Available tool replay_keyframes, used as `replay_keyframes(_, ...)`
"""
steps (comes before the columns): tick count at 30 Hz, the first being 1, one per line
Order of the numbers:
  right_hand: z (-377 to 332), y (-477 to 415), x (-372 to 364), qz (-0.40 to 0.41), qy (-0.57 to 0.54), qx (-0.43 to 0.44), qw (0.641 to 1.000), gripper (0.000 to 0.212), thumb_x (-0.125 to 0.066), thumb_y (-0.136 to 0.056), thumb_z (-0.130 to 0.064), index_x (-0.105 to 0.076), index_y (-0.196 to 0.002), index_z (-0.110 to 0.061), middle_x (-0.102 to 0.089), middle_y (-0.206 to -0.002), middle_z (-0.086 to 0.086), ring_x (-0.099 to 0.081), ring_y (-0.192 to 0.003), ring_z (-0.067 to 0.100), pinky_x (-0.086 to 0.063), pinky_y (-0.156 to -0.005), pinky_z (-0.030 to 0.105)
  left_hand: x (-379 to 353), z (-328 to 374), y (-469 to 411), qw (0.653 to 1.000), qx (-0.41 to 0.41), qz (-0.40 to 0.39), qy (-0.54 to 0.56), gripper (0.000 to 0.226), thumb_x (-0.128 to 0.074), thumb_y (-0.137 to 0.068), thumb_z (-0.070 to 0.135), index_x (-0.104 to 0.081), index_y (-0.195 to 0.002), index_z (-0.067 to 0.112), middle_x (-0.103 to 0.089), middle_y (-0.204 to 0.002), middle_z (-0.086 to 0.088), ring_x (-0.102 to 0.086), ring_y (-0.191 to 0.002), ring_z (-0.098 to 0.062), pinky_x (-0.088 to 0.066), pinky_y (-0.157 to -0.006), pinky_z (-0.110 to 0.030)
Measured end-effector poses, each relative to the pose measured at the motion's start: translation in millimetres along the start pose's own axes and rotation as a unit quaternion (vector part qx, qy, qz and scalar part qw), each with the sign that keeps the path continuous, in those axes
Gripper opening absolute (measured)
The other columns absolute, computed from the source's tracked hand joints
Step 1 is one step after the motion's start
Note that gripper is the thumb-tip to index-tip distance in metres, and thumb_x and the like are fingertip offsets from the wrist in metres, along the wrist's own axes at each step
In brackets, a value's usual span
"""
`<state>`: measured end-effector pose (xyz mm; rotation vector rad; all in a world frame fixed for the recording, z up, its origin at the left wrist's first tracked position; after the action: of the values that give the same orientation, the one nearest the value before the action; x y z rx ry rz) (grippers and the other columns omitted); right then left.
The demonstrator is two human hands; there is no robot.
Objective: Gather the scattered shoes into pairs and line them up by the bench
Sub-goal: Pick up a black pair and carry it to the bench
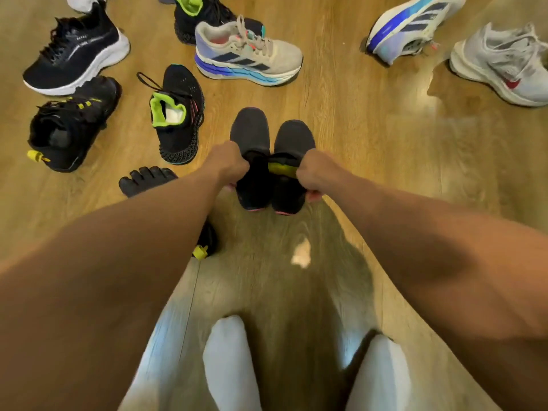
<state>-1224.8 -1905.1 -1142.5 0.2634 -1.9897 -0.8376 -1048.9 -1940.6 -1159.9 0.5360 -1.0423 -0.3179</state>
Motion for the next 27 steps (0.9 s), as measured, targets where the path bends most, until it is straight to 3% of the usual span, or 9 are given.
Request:
replay_keyframes(3, 9, 44, -1, -0.007, -0.014, 0.005, 1.000, 0.026, -0.043, -0.092, -0.010, -0.058, -0.072, -0.002, -0.064, -0.063, 0.014, -0.063, -0.052, 0.025, -0.050, -0.050, 0.028, -21, 6, 35, 0.992, 0.090, -0.024, 0.090, 0.042, -0.053, -0.093, 0.029, -0.044, -0.126, 0.005, -0.059, -0.109, -0.022, -0.068, -0.073, -0.040, -0.060, -0.058, -0.050)
replay_keyframes(5, 17, 55, -9, -0.014, -0.028, 0.014, 0.999, 0.020, -0.045, -0.092, -0.011, -0.061, -0.091, 0.001, -0.065, -0.087, 0.018, -0.066, -0.077, 0.031, -0.048, -0.061, 0.031, -34, 6, 39, 0.980, 0.128, 0.002, 0.151, 0.050, -0.056, -0.093, 0.026, -0.037, -0.136, 0.009, -0.055, -0.121, -0.022, -0.065, -0.089, -0.042, -0.060, -0.065, -0.051)
replay_keyframes(9, 22, 41, -18, 0.047, -0.015, 0.023, 0.999, 0.014, -0.048, -0.090, -0.013, -0.056, -0.101, -0.008, -0.063, -0.098, 0.015, -0.060, -0.086, 0.031, -0.043, -0.065, 0.034, -40, 0, 22, 0.953, 0.188, 0.027, 0.236, 0.034, -0.054, -0.090, 0.005, -0.049, -0.123, 0.000, -0.057, -0.111, -0.021, -0.059, -0.063, -0.036, -0.044, -0.027, -0.028)
replay_keyframes(11, 22, 35, -19, 0.072, -0.003, 0.014, 0.997, 0.021, -0.050, -0.090, -0.014, -0.056, -0.109, -0.007, -0.063, -0.104, 0.014, -0.059, -0.093, 0.032, -0.039, -0.066, 0.034, -44, -3, 22, 0.953, 0.196, 0.027, 0.231, 0.025, -0.053, -0.092, 0.002, -0.052, -0.117, 0.000, -0.055, -0.105, -0.022, -0.056, -0.060, -0.034, -0.038, -0.023, -0.023)
replay_keyframes(13, 21, 37, -19, 0.075, 0.005, 0.009, 0.997, 0.026, -0.049, -0.091, -0.015, -0.055, -0.115, -0.006, -0.061, -0.107, 0.015, -0.059, -0.097, 0.033, -0.038, -0.068, 0.033, -45, -1, 32, 0.943, 0.216, 0.022, 0.253, 0.016, -0.050, -0.092, 0.001, -0.053, -0.108, -0.002, -0.057, -0.108, -0.024, -0.061, -0.069, -0.039, -0.049, -0.032, -0.033)
replay_keyframes(15, 21, 50, -15, 0.049, 0.009, 0.003, 0.999, 0.026, -0.046, -0.092, -0.012, -0.054, -0.116, -0.006, -0.059, -0.108, 0.014, -0.058, -0.094, 0.032, -0.040, -0.069, 0.033, -41, 5, 51, 0.948, 0.218, 0.026, 0.233, 0.023, -0.051, -0.090, 0.003, -0.056, -0.112, -0.003, -0.060, -0.114, -0.022, -0.065, -0.086, -0.040, -0.059, -0.058, -0.042)
replay_keyframes(17, 24, 79, -5, 0.006, 0.038, -0.016, 0.999, 0.026, -0.043, -0.096, -0.012, -0.052, -0.120, -0.009, -0.054, -0.111, 0.012, -0.056, -0.101, 0.030, -0.041, -0.076, 0.032, -28, 20, 81, 0.962, 0.207, 0.021, 0.177, 0.027, -0.056, -0.087, 0.007, -0.057, -0.113, -0.001, -0.062, -0.112, -0.020, -0.064, -0.096, -0.039, -0.056, -0.073, -0.037)
replay_keyframes(20, 37, 136, 29, 0.027, 0.025, -0.047, 0.998, 0.025, -0.044, -0.093, -0.015, -0.050, -0.117, -0.007, -0.058, -0.114, 0.017, -0.057, -0.105, 0.036, -0.040, -0.075, 0.035, 8, 63, 139, 0.982, 0.166, -0.010, 0.088, 0.023, -0.058, -0.085, 0.011, -0.057, -0.106, 0.001, -0.064, -0.108, -0.019, -0.062, -0.101, -0.037, -0.045, -0.071, -0.032)
replay_keyframes(27, 28, 298, 205, 0.018, -0.037, -0.148, 0.988, 0.037, -0.053, -0.083, -0.003, -0.050, -0.120, -0.007, -0.060, -0.118, 0.017, -0.057, -0.110, 0.035, -0.045, -0.076, 0.033, 134, 201, 288, 0.992, 0.070, -0.069, 0.082, 0.029, -0.047, -0.091, 0.008, -0.055, -0.114, -0.006, -0.064, -0.109, -0.024, -0.063, -0.099, -0.040, -0.055, -0.083, -0.043)
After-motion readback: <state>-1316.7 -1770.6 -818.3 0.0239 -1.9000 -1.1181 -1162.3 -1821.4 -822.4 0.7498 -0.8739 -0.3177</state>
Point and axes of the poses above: each hand's wrist, its own y-axis away from the middle knuckle, its own x-axis out of the back of the hand, z = x × y, the point moved 2 cm from there along -y, towards the middle knuckle
